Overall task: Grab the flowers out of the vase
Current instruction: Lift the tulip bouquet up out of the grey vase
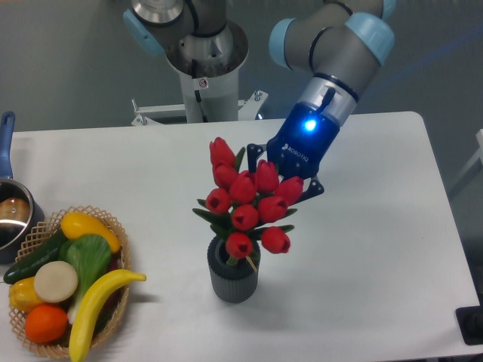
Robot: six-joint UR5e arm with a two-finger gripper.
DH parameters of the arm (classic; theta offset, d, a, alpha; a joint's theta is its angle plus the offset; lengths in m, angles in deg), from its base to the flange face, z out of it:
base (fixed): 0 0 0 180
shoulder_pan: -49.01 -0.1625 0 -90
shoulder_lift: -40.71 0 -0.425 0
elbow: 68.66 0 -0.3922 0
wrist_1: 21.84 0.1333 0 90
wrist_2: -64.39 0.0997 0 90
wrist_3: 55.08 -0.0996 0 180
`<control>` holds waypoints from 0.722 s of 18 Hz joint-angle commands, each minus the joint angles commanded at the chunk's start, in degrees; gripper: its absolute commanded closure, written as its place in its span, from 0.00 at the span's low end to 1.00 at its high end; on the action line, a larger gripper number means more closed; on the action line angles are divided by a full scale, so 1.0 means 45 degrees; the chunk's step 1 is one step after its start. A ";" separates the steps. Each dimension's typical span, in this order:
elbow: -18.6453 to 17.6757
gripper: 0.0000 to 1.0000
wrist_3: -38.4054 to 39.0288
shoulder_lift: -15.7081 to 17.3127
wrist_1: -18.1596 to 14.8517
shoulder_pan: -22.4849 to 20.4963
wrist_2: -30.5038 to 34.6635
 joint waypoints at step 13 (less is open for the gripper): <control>0.0255 1.00 0.1407 0.1015 -0.0117 -0.1093 -0.1347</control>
